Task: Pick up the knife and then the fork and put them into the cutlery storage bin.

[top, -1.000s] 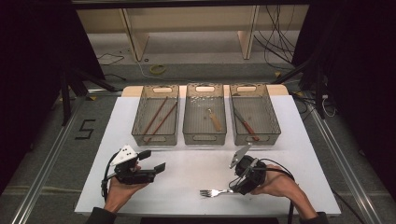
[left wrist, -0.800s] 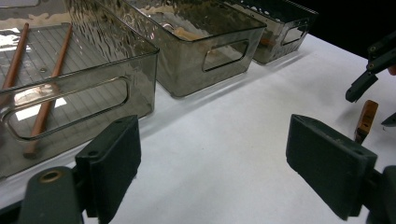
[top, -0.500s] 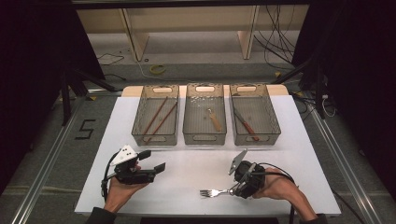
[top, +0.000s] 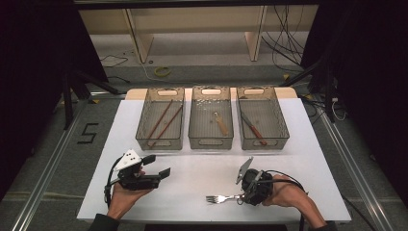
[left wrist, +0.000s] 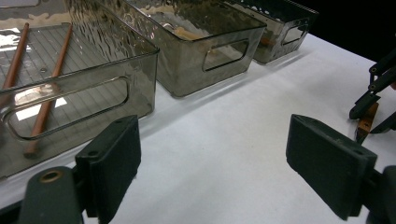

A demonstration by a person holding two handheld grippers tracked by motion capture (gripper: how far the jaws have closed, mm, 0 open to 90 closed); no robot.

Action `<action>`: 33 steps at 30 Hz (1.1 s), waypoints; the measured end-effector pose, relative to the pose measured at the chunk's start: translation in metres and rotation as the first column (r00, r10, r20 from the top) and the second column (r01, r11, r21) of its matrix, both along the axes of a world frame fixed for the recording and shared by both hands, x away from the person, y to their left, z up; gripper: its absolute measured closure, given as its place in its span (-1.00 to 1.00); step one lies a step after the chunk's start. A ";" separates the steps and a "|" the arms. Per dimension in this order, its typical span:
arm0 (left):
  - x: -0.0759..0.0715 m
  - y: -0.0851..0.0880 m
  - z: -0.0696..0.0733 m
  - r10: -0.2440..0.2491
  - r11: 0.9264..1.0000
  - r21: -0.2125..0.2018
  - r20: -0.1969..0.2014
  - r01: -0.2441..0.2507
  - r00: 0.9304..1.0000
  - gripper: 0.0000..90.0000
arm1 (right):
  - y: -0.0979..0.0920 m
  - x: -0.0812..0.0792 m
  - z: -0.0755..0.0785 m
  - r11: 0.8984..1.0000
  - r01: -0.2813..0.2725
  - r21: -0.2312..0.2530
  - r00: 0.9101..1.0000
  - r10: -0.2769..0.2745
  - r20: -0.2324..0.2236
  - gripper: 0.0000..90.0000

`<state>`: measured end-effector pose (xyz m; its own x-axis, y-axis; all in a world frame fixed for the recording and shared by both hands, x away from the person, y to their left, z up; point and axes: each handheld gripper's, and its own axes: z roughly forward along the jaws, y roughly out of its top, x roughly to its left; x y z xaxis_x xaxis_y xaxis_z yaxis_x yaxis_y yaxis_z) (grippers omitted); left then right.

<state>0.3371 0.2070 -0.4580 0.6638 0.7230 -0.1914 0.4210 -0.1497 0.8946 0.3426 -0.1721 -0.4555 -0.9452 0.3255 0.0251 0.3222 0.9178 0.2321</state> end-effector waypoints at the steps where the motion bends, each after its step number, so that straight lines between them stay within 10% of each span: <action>1: 0.000 0.000 0.000 0.000 1.000 0.000 0.000 0.000 1.000 -0.61 | 0.000 0.000 -0.001 1.000 -0.008 -0.006 1.000 0.008 0.004 0.44; 23: 0.000 0.000 0.000 0.001 1.000 0.002 0.000 -0.001 1.000 -0.61 | 0.003 -0.005 -0.001 0.993 -0.112 -0.047 0.993 0.114 0.030 0.72; 33: 0.000 0.000 0.000 0.002 1.000 0.002 0.000 -0.002 1.000 -0.61 | 0.000 -0.002 0.008 0.999 -0.047 0.024 0.997 0.046 0.058 0.72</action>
